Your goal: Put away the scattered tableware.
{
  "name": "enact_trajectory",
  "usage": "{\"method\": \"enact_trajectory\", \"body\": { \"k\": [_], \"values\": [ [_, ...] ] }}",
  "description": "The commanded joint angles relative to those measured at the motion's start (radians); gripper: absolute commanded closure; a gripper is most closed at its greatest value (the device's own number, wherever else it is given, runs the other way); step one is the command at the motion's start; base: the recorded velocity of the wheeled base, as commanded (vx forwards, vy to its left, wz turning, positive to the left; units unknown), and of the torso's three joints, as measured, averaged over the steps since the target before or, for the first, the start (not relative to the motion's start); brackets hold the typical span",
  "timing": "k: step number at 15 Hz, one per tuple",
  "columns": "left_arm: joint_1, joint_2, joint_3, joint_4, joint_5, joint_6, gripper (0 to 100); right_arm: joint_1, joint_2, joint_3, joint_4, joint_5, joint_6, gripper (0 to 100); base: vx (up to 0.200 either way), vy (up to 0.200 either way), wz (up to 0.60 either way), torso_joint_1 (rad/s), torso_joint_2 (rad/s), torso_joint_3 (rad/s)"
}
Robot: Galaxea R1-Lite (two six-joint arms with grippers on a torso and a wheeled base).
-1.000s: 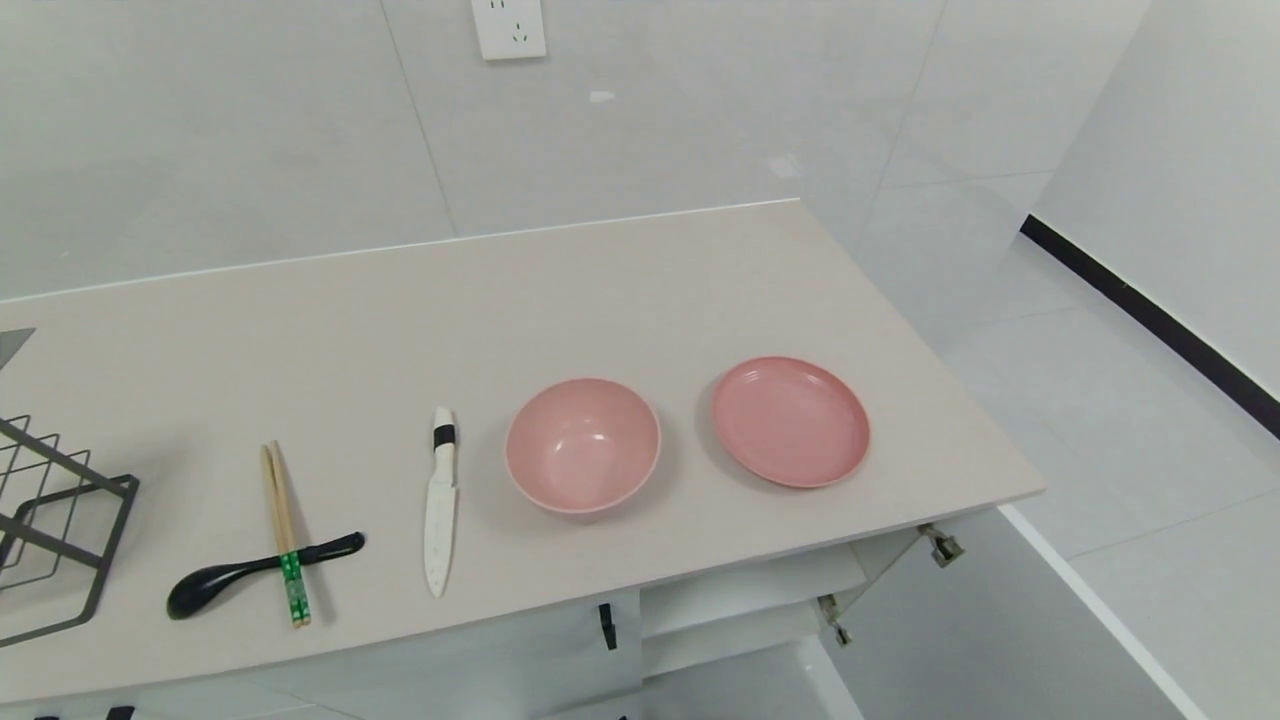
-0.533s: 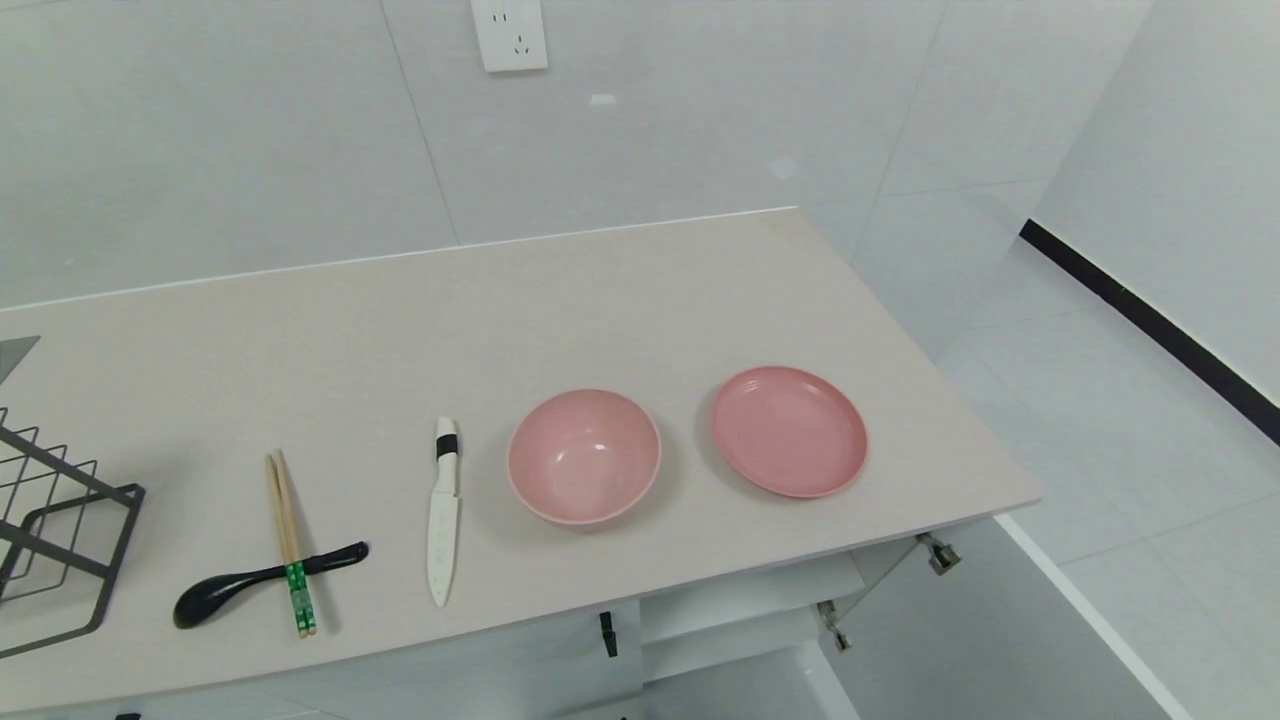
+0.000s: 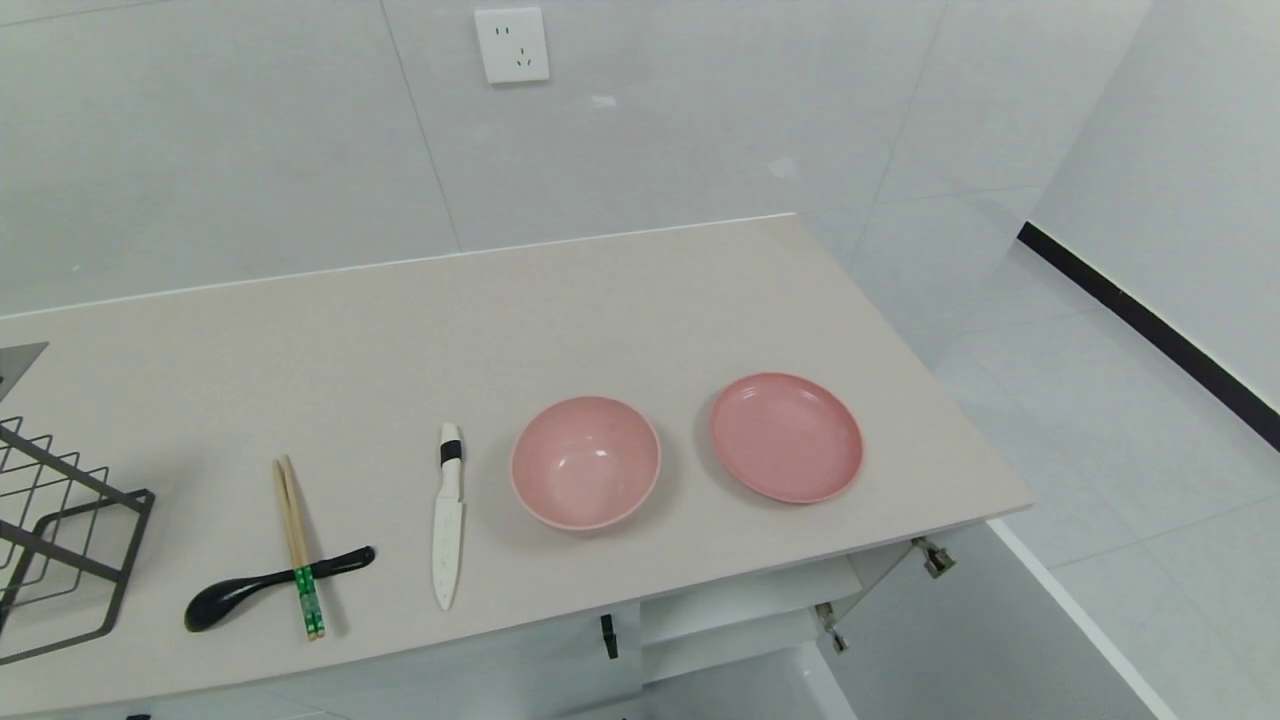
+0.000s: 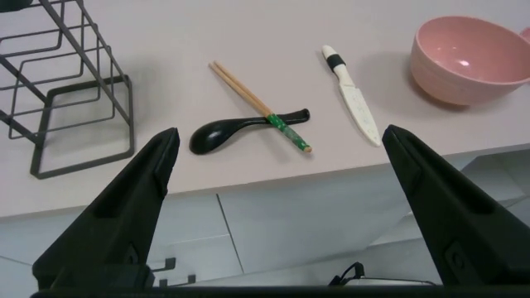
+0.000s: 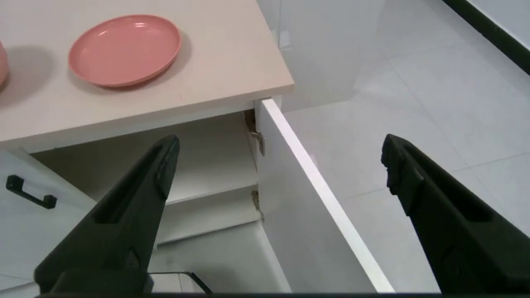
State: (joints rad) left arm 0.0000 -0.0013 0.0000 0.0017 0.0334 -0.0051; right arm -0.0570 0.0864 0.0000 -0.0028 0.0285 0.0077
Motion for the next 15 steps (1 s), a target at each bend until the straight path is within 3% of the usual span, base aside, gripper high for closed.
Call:
{"method": "enact_trajectory", "body": {
  "k": [1,5,10,15],
  "values": [
    [0.000,0.001,0.000,0.000,0.000,0.001,0,-0.001,0.001,0.000,0.000,0.001,0.000,0,0.000,0.000,0.00,0.000,0.00,0.000],
    [0.000,0.001,0.000,0.000,0.000,-0.001,0,0.000,0.001,0.000,0.000,0.001,0.000,0,0.000,0.000,0.00,0.067,0.00,0.072],
    [0.000,0.001,0.000,0.000,0.000,-0.001,0,0.000,0.001,0.000,0.000,0.001,0.000,0,0.000,0.000,0.00,0.249,-0.02,0.211],
    [0.000,0.001,0.000,0.000,-0.001,0.005,0,0.000,0.000,0.000,0.000,0.001,0.000,0,0.000,0.000,0.00,0.032,0.00,0.030]
  ]
}}
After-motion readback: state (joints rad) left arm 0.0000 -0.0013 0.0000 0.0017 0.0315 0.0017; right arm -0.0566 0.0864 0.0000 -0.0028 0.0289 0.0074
